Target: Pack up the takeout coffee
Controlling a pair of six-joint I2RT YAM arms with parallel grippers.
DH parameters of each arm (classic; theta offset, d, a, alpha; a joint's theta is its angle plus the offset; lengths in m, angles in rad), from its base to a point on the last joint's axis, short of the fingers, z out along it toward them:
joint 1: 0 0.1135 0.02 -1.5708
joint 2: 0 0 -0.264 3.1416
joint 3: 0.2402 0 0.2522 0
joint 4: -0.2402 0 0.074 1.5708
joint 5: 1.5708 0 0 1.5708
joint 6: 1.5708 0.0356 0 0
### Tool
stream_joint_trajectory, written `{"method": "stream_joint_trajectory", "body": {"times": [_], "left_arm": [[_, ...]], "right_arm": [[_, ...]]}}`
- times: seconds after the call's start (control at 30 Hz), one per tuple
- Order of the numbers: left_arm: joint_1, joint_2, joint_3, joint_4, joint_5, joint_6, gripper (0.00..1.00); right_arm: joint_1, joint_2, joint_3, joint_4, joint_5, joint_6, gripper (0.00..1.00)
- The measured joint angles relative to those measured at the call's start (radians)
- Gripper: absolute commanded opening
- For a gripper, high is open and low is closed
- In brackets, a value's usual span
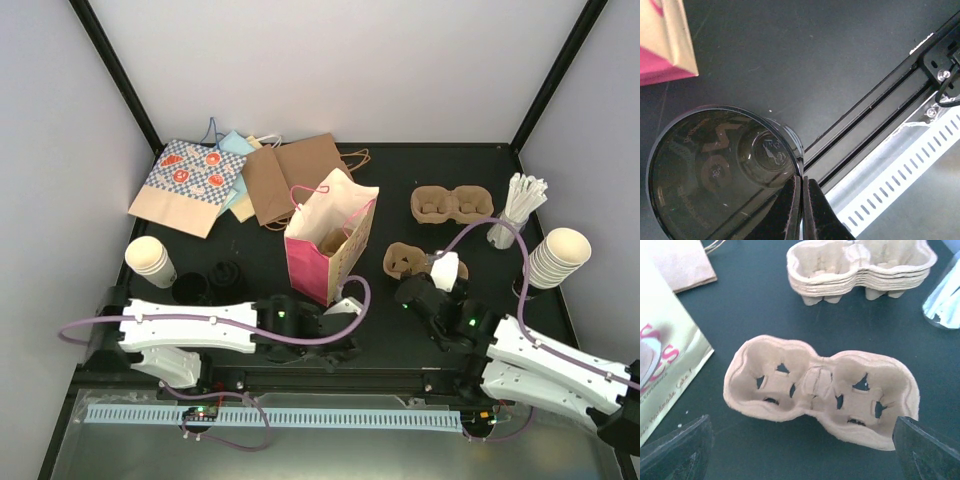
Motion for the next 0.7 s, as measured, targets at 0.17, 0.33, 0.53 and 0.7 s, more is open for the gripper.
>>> {"method": "stream_joint_trajectory", "body": {"times": [0.17, 0.33, 0.53, 0.7], "left_arm": [[-0.005, 0.093, 0.012, 0.068, -0.019, 0.087, 0.02], [0.005, 0.171, 0.046, 0.123, -0.064, 0.162, 0.02], [0.071, 0.291, 0.122, 0.141, -0.092, 0.238, 0.02], [0.108, 0.35, 0.158, 0.142, -0.107, 0.286, 0.02]], "right_arm": [[-0.101, -0.05, -0.029, 0.01, -0.021, 0.002, 1.0], [-0.182, -0.07, -0.059, 0.026, -0.081, -0.015, 1.0], [-0.185, -0.076, -0.065, 0.05, -0.119, -0.026, 1.0], [-0.185, -0.073, -0.066, 0.058, -0.135, -0.029, 1.0]]}}
